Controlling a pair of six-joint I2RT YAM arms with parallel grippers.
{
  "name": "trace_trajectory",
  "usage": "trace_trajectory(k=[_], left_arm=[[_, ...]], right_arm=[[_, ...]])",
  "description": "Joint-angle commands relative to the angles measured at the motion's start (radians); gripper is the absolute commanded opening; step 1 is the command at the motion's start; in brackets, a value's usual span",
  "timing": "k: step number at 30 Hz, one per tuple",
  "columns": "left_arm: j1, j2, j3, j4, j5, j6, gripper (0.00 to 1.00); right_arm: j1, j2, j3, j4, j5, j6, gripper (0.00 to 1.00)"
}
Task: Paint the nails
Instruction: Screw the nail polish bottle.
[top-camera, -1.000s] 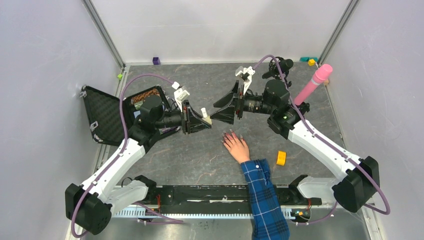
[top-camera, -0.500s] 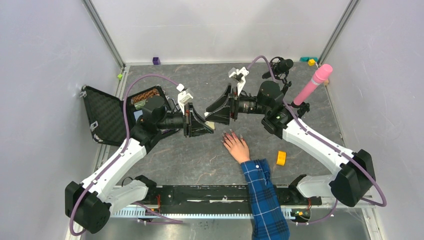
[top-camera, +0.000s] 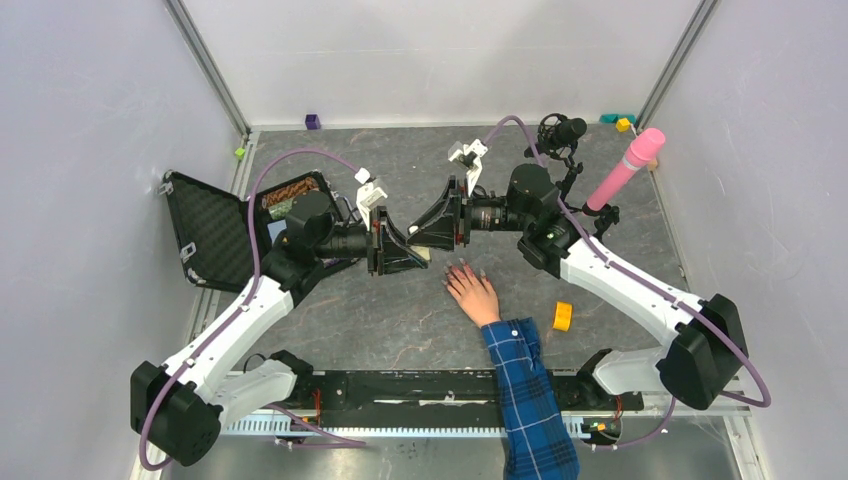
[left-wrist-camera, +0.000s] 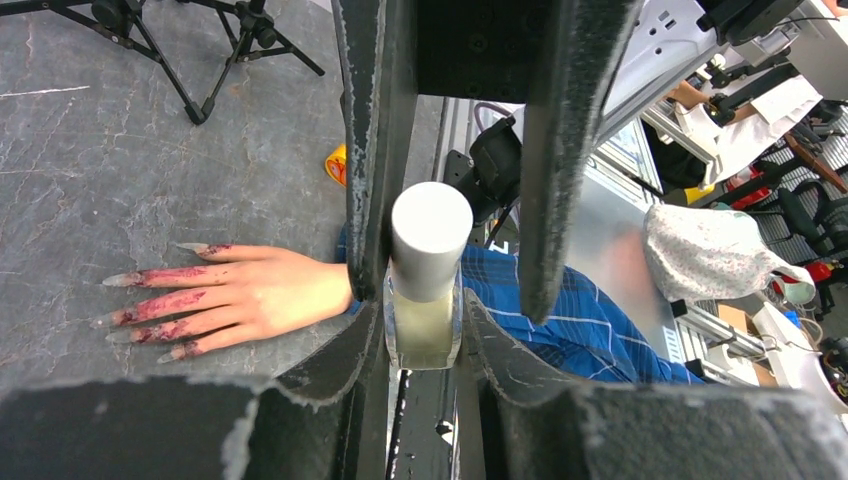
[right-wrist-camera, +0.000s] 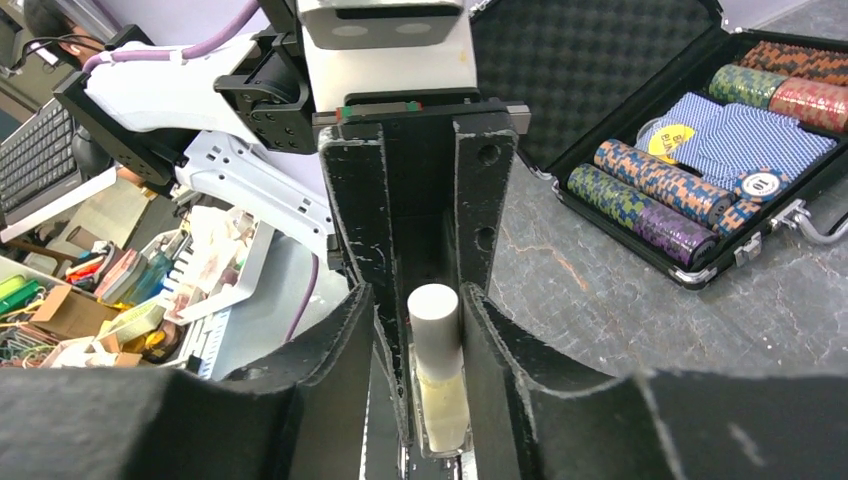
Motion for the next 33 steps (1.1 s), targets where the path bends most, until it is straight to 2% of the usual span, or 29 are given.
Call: trace_trajectory(k=[1, 4, 7, 15, 25, 33], left_arm=[[-0.004, -0.003, 0.003, 0.045, 0.011, -0.021, 0.02], [-0.003, -0.008, 0.004, 0.042, 0.0, -0.018, 0.02], [-0.003, -0.022, 0.0, 0.04, -0.028, -0.013, 0.02], [-0.002, -0.054, -0.001, 0.003, -0.138, 0.013, 0.02], [0.004, -0.12, -0.022, -0.012, -0.319, 0.026, 0.02], [0.036, -0.156, -0.064, 0.009, -0.492, -0.042, 0.02]], right_arm=[[0.005, 0.002, 0.026, -0.012, -0.009, -0.025, 0.36], [0.005, 0.004, 0.029, -0.024, -0.008, -0.032, 0.15], [0.006, 0.006, 0.031, -0.043, -0.003, -0.045, 0.0], [0.037, 0.007, 0.063, -0.234, 0.103, -0.179, 0.0], [0.125, 0.049, 0.068, -0.275, 0.25, -0.174, 0.0], [0.19, 0.088, 0.102, -0.416, 0.507, -0.181, 0.0]])
